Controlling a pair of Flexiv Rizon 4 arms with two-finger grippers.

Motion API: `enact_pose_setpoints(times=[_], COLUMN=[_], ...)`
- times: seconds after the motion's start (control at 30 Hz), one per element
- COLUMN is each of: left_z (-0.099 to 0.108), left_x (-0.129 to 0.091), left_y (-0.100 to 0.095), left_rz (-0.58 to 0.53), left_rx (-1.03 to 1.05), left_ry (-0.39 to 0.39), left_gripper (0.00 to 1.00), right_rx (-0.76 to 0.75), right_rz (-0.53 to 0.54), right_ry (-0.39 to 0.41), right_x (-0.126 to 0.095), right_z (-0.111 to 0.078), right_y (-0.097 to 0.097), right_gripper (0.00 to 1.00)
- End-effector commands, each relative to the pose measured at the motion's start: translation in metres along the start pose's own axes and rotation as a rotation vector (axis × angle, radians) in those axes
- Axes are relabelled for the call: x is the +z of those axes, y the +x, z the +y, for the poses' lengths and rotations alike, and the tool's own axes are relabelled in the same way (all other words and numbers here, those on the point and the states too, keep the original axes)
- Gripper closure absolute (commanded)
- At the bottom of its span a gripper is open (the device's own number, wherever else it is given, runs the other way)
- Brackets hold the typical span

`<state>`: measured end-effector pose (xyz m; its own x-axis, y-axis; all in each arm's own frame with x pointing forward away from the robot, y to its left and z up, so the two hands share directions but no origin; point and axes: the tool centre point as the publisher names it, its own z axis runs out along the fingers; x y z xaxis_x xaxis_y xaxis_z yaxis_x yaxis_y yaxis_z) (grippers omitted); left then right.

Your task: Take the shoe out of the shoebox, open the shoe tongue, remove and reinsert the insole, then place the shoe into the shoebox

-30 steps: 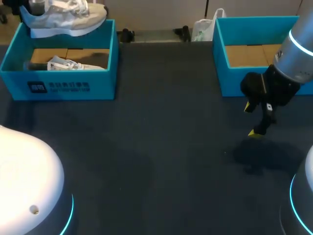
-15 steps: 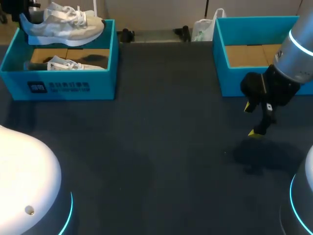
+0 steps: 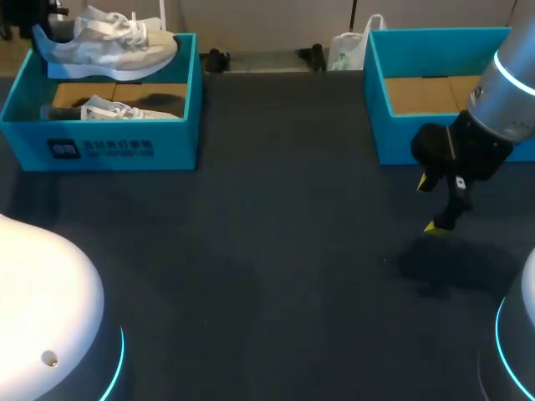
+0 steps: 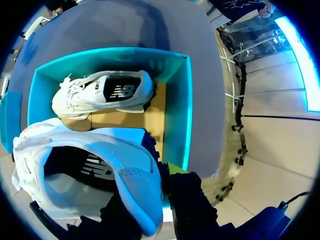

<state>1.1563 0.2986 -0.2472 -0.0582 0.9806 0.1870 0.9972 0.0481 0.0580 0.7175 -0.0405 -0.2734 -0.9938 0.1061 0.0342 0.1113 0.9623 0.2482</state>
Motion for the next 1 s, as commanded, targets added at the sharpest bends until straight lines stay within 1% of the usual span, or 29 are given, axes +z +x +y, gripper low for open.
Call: enact_pose_setpoints(times=[0.03, 0.2, 0.37, 0.53, 0.9, 1.0], left_z=[0.001, -0.011, -0.014, -0.008, 0.009, 0.013], left_x=[0.004, 0.012, 0.018, 0.025, 0.044, 0.046], left_y=[0.006, 0.004, 0.005, 0.005, -0.007, -0.009], left_rz=[-0.005, 0.002, 0.016, 0.012, 0.02, 0.028], left_rx=[0.002, 0.015, 0.012, -0.016, -0.039, -0.052], left_ry=[0.007, 0.012, 0.008, 0.011, 0.026, 0.01], left_gripper=[1.0, 1.0, 1.0, 1.0, 1.0, 1.0], right_rx=[0.001, 0.001, 0.001, 0.001, 0.001, 0.001], right_rz=[-0.001, -0.001, -0.001, -0.001, -0.001, -0.001], right_ry=[0.002, 0.002, 0.002, 0.002, 0.002, 0.002], right_x=[0.0, 0.0, 0.0, 0.0, 0.0, 0.0], right_z=[0.0, 0.0, 0.0, 0.0, 0.0, 0.0], right_y=[0.0, 0.0, 0.0, 0.0, 0.0, 0.0], right_gripper=[0.0, 0.0, 0.0, 0.0, 0.0, 0.0])
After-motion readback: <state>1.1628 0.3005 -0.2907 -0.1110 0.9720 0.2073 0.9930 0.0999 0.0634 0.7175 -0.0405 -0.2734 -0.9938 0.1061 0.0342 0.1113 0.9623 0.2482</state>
